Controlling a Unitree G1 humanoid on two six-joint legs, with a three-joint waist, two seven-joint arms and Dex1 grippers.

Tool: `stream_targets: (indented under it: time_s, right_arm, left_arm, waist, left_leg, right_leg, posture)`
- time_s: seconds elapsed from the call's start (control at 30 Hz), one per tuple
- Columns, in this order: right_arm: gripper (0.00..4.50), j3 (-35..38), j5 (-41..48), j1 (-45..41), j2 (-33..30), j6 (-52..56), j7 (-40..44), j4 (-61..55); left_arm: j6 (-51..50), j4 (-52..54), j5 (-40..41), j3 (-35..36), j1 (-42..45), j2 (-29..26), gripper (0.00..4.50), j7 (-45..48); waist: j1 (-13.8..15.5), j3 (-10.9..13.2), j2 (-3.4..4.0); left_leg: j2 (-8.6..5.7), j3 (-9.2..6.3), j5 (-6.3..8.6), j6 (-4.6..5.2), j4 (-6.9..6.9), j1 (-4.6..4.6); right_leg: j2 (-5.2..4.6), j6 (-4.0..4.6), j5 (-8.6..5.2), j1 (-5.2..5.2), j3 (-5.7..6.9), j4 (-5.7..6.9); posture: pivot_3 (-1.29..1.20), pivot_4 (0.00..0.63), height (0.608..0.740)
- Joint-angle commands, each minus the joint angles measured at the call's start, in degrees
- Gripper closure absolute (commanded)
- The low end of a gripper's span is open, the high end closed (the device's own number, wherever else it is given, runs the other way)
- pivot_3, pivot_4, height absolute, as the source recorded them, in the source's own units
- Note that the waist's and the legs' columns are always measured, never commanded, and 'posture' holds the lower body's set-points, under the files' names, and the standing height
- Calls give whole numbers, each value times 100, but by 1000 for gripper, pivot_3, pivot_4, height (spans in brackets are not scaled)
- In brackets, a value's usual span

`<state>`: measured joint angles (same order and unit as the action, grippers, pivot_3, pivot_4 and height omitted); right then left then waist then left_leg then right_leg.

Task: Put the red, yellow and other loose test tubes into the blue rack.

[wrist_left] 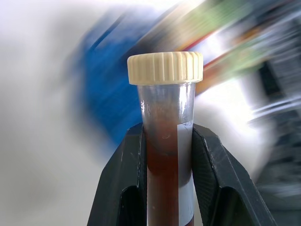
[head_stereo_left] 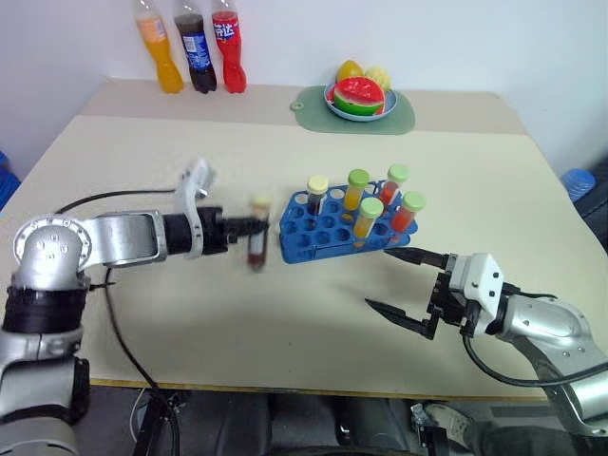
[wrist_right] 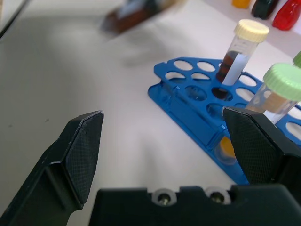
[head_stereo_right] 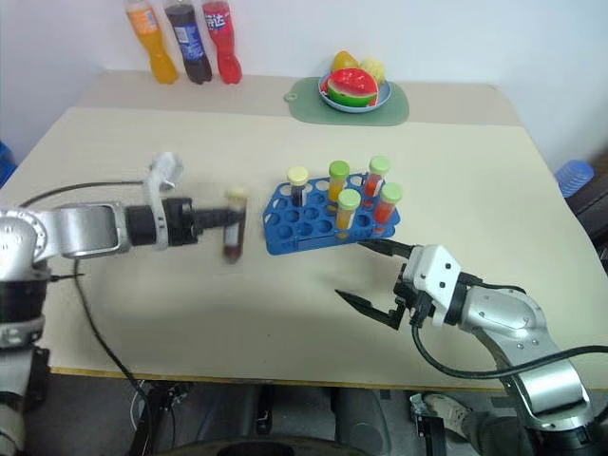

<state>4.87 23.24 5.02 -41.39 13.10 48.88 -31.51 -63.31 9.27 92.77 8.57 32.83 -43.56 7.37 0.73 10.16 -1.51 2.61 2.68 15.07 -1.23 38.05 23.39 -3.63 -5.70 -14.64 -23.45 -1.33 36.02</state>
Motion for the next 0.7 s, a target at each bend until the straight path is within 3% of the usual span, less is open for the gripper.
stream_targets:
  time_s: [0.03, 0.13, 0.43, 0.7]
  right_arm:
    - [0, 12, -74, -109, 124, -125, -123, 24]
    - [0, -13, -214, -102, 224, -142, -270, 58]
    - [0, 117, -480, 302, 538, -122, -838, -210]
    - [0, 238, -606, 600, 604, -131, -1173, -364]
  left_arm:
    - [727, 233, -575, 403, 96, 307, 3774, 1280]
    - [1221, 81, -1301, 250, 224, 614, 3774, 2011]
    - [3571, -668, -4432, -1095, 251, 1319, 3774, 4451]
    - [5245, -2182, -5999, -1538, 518, 2165, 3774, 5299]
  waist:
    - [-1, -3, 6]
    - [-1, -3, 5]
    - [-1, -3, 6]
    - [-4, -2, 4]
  left_leg:
    - [0, 0, 0, 0, 0, -2]
    - [1, -2, 0, 1, 1, -3]
    - [1, -1, 1, 3, 1, 1]
    - [2, -3, 2, 7, 2, 3]
  right_leg:
    - [1, 0, 0, 1, 0, 1]
    - [4, 0, 0, 2, -1, 2]
    - [6, -2, 0, 0, -3, 0]
    - [8, -3, 0, -1, -3, 0]
  posture:
    - [0, 150, 740]
    - [0, 150, 740]
    - [0, 150, 740]
    - [0, 150, 740]
